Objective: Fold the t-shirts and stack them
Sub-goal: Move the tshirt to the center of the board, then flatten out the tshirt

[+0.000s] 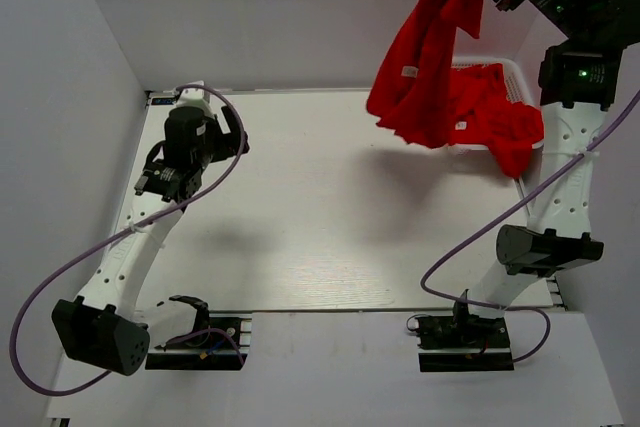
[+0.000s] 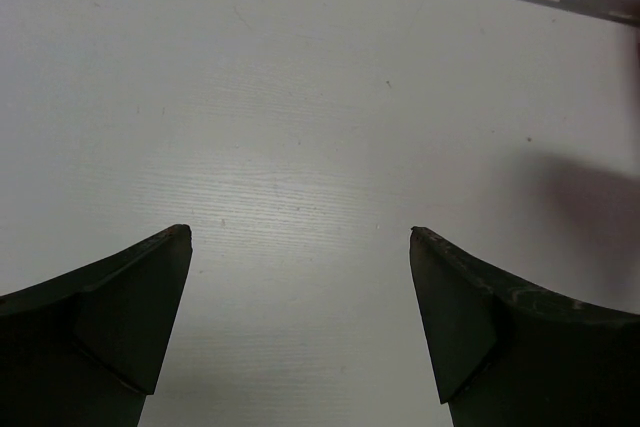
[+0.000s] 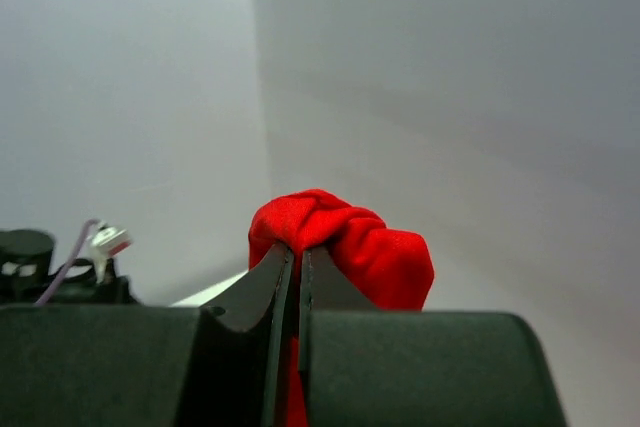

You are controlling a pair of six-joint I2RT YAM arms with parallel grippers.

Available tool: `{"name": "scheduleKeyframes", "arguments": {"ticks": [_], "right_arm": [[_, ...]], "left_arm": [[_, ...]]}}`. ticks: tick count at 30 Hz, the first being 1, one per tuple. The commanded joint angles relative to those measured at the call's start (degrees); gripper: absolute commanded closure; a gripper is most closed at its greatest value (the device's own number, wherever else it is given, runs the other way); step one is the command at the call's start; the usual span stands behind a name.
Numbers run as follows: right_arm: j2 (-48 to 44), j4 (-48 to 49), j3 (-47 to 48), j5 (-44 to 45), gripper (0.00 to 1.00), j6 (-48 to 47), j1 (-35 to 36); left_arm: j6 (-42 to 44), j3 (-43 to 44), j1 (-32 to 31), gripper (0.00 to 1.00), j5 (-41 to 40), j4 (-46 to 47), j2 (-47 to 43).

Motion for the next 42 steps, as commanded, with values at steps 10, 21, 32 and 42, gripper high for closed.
{"name": "scheduleKeyframes", "arguments": {"ticks": [10,21,32,42], "right_arm": [[-1.69,3.49,-4.94,-3.14,1.0,-5.15,15.26],[-9.0,-3.73,-60.37,20.98,1.0,-25.29,31.79],[-0.73,-9.07,-67.8,33.75,0.1,-24.33,36.37],[-19.0,-12.52,-71.31,51.86,0.1,-23.18,36.02]], "left_arm": [[0.57,8.04,0.26,0.0,0.07,-4.47,-4.58],[-4.0,-1.0,0.26,0.0,1.03,-11.6,-7.22],[-5.06,-9.79,0.26,0.0,12.72,-13.27,-3.09],[-5.59,-11.47,-0.27,0.0,12.73,-15.64,-4.41]]}}
